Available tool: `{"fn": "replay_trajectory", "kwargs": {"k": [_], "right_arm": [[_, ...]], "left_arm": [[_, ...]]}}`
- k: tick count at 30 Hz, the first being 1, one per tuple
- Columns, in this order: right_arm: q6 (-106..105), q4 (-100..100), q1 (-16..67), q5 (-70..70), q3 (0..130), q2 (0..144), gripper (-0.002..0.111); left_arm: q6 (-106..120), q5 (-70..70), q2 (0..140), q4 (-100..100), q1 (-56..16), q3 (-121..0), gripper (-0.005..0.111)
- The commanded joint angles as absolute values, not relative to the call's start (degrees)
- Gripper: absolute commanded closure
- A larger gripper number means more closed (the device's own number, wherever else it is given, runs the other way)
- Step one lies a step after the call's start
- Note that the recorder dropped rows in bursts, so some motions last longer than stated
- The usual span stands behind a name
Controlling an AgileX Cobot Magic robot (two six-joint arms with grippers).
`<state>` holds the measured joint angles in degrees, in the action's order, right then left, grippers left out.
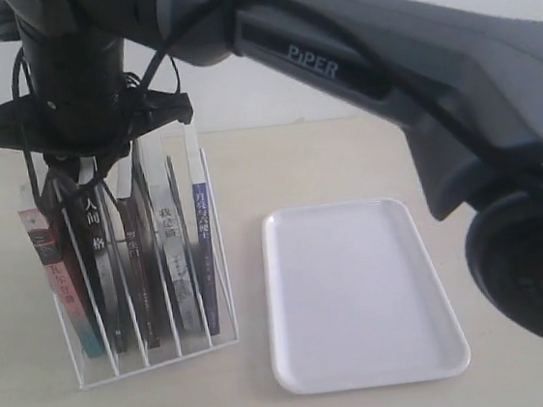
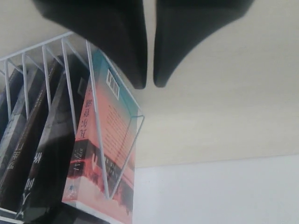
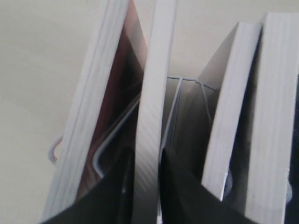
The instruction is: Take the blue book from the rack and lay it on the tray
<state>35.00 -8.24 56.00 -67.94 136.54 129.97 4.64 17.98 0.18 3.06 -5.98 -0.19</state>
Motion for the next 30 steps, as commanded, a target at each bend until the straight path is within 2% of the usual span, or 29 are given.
{"fn": "replay_trajectory", "kwargs": {"k": [1,28,30], "right_arm": [[34.6,-8.3,55.9,-65.3,137.2,125.9,0.108],[39.7,-10.9,56.0,-61.8,137.2,131.2,0.108],[39.7,-10.7,56.0,-61.9,137.2,131.2,0.105]], "left_arm": [[4.3,18.0,0.0,3.1,-5.8,0.0,0.102],[4.3,18.0,0.0,3.1,-5.8,0.0,0.102],[4.3,18.0,0.0,3.1,-5.8,0.0,0.102]]}}
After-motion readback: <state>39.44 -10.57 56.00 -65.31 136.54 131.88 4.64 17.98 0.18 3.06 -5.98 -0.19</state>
